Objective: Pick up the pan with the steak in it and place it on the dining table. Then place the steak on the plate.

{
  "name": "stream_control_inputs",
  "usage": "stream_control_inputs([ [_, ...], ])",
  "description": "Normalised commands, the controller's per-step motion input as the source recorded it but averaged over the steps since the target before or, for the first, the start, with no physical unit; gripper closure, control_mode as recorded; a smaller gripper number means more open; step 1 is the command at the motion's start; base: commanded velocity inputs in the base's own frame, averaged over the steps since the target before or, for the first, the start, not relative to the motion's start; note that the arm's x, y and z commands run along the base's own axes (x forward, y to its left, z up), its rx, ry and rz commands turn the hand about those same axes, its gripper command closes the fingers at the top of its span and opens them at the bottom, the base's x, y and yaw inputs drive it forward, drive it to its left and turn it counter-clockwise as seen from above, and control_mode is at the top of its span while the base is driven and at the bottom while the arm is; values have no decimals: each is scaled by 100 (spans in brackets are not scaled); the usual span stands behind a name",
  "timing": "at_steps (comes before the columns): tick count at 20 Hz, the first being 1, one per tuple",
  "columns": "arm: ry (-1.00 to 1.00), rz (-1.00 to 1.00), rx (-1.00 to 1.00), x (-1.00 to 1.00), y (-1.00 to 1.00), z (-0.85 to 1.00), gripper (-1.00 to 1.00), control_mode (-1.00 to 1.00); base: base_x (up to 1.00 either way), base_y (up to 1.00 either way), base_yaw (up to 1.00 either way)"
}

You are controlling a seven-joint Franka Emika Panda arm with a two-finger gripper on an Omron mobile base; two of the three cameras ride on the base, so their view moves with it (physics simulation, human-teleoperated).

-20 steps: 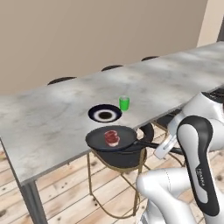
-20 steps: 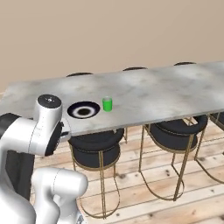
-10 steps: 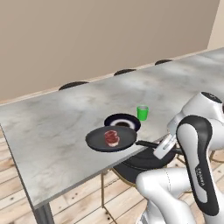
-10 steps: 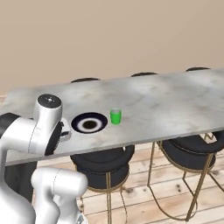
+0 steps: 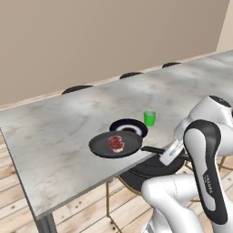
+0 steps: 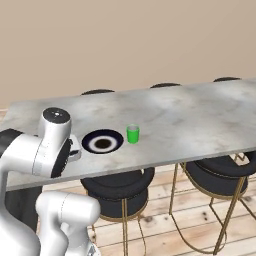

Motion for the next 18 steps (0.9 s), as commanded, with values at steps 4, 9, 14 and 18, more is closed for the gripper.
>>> stream_control_inputs([
  [4,0,0,0,0,0,0,100,100,30,6,0],
  [9,0,0,0,0,0,0,100,100,16,3,0],
  [14,0,0,0,0,0,0,100,100,0,0,0],
  [18,0,0,0,5,1,0,100,-100,0,0,0],
])
